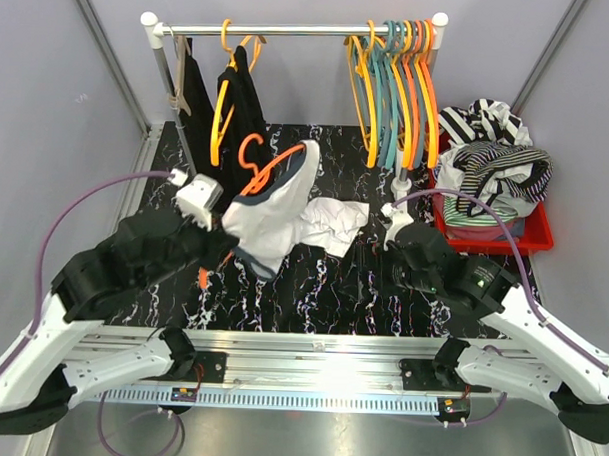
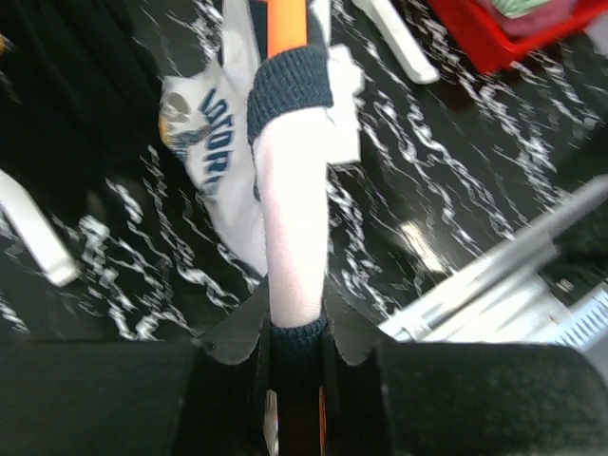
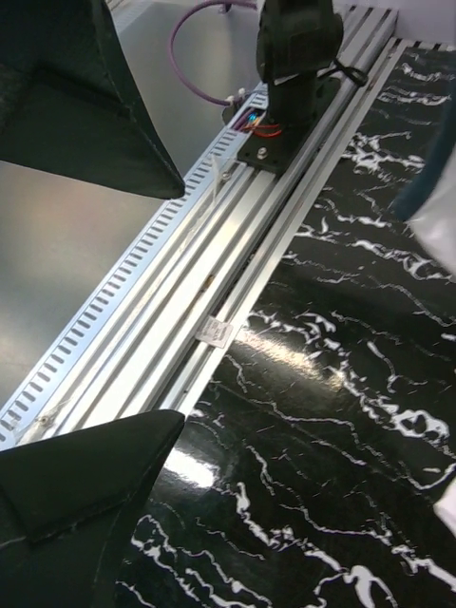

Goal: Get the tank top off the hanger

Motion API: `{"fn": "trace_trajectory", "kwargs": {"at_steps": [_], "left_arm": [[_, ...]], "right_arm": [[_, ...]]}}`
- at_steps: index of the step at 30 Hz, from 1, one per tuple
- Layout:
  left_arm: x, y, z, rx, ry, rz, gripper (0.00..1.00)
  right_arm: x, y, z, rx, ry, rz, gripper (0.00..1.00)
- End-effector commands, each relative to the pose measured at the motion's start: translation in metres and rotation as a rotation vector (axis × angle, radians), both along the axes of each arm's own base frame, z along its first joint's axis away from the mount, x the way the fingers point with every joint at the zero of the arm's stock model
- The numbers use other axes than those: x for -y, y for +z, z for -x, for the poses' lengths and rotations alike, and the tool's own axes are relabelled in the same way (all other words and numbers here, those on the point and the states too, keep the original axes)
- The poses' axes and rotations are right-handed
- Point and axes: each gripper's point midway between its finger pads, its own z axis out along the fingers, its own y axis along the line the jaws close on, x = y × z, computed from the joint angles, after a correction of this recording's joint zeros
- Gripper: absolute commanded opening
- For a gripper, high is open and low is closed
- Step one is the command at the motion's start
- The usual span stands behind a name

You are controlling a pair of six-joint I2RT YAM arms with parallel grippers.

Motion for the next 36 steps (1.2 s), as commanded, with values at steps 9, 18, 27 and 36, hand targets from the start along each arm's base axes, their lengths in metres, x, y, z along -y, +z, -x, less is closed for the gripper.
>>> {"fn": "trace_trajectory", "kwargs": {"at_steps": [9,18,27,36], "left_arm": [[-0.001,-0.042,0.1,-0.358,-0.193,0.208,0.0],[-0.013,-0.054,0.115,-0.412,-0.204,0.162,0.0],[-0.019,-0.041,0.106,-0.336,-0.16,0.2,0.0],[-0.015,-0.038,0.106,-0.328,-0.191,0.2,0.0]], "right_arm": [[-0.069,0.068,-0.054,0.125,-0.089,-0.3,1.0],[-0.099,0.044,-0.099,0.007,-0.274,-0.204,1.0],[-0.101,0.007,-0.097,-0.128,-0.348,-0.133,0.83],[-0.099,-0.007,-0.105,-0.112,-0.37,-0.093,0.57]]}}
